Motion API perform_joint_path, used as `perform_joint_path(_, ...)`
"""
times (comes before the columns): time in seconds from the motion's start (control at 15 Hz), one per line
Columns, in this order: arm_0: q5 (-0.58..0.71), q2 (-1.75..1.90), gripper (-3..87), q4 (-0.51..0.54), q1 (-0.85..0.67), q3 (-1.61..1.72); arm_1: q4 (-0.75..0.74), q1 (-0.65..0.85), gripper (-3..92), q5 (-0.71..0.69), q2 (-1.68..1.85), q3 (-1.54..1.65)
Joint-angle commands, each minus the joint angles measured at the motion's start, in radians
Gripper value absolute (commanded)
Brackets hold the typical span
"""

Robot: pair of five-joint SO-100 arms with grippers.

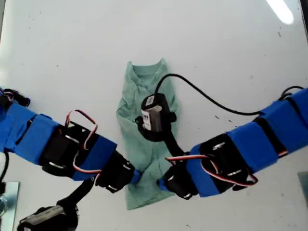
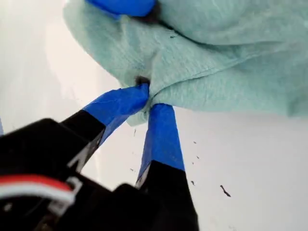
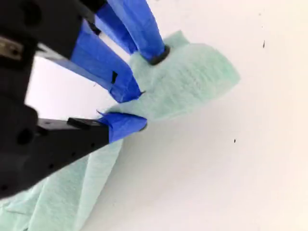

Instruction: Fold t shirt

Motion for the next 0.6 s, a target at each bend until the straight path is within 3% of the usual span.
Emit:
perform_joint_path(0.0, 0.008, 0.110, -0.2, 0.032, -0.041, -0.006, -0.014, 0.084, 1.8, -0.029, 0.152, 0.046)
perform_joint_path(0.2, 0.110, 0.118, -0.2, 0.083, -0.218, 0.009, 0.092, 0.291, 1.8, -0.124, 0.253, 0.098)
perform_joint_path(0.53, 0.222, 0.179, 0.7, 0.107, -0.485, 0.112, 0.003, 0.549, 1.5, -0.298, 0.267, 0.140)
